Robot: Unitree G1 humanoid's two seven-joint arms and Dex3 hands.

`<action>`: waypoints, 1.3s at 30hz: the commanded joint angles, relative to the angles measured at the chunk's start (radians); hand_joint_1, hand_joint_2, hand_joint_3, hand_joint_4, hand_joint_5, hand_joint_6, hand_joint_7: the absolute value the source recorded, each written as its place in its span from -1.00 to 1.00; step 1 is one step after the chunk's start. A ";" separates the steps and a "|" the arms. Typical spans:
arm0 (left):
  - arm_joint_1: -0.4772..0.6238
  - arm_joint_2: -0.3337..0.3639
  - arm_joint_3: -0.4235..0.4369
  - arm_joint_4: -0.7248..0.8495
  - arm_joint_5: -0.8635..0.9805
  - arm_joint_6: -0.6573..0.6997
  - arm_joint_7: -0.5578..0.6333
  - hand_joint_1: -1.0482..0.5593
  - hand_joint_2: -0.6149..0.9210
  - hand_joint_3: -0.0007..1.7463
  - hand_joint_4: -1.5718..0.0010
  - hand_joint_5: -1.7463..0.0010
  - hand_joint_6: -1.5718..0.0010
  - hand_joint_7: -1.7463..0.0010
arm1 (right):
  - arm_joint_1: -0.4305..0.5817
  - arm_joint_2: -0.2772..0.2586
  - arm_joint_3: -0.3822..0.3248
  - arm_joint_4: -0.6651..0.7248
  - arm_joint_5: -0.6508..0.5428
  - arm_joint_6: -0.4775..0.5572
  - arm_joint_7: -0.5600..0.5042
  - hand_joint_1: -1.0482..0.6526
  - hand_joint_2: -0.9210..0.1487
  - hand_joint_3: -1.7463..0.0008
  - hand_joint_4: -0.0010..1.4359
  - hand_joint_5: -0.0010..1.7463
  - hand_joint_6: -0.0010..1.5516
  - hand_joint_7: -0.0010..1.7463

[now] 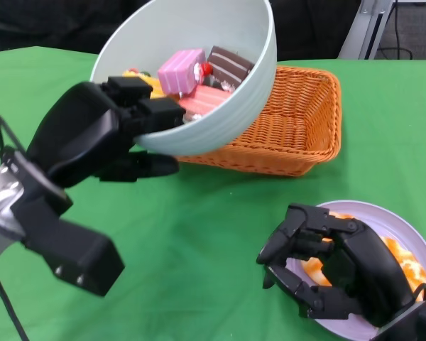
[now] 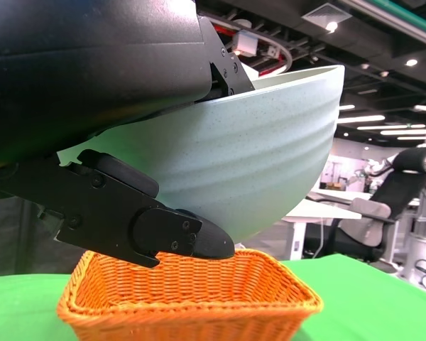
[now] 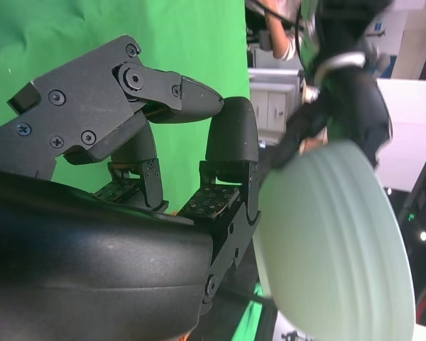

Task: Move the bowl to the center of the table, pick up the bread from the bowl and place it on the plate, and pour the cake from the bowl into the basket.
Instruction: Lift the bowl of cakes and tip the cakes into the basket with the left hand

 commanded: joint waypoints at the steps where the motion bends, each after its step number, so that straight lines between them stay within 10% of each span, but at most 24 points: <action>1: -0.092 -0.018 0.005 0.084 -0.009 -0.021 -0.003 0.02 1.00 -0.62 0.14 -0.77 0.10 -0.23 | 0.004 -0.001 0.001 0.016 0.014 -0.009 0.009 -0.08 -0.47 0.17 -0.06 0.68 -0.11 0.44; 14: -0.334 -0.195 -0.019 0.412 -0.054 0.017 -0.098 -0.01 1.00 -0.54 0.20 -0.87 0.09 -0.26 | 0.022 0.011 0.027 0.032 0.026 -0.004 0.025 -0.09 -0.60 0.31 -0.06 0.69 -0.11 0.43; 28: -0.454 -0.363 -0.007 0.588 -0.134 0.118 -0.202 -0.02 1.00 -0.41 0.14 -1.00 0.39 -0.96 | 0.024 0.012 0.040 0.046 0.029 0.003 0.030 -0.12 -0.63 0.36 -0.05 0.69 -0.11 0.43; 39: -0.529 -0.483 0.069 0.667 -0.282 0.256 -0.304 -0.05 1.00 -0.38 0.17 -1.00 0.44 -0.94 | 0.030 0.012 0.049 0.047 0.032 0.016 0.045 -0.16 -0.72 0.46 -0.03 0.69 -0.10 0.43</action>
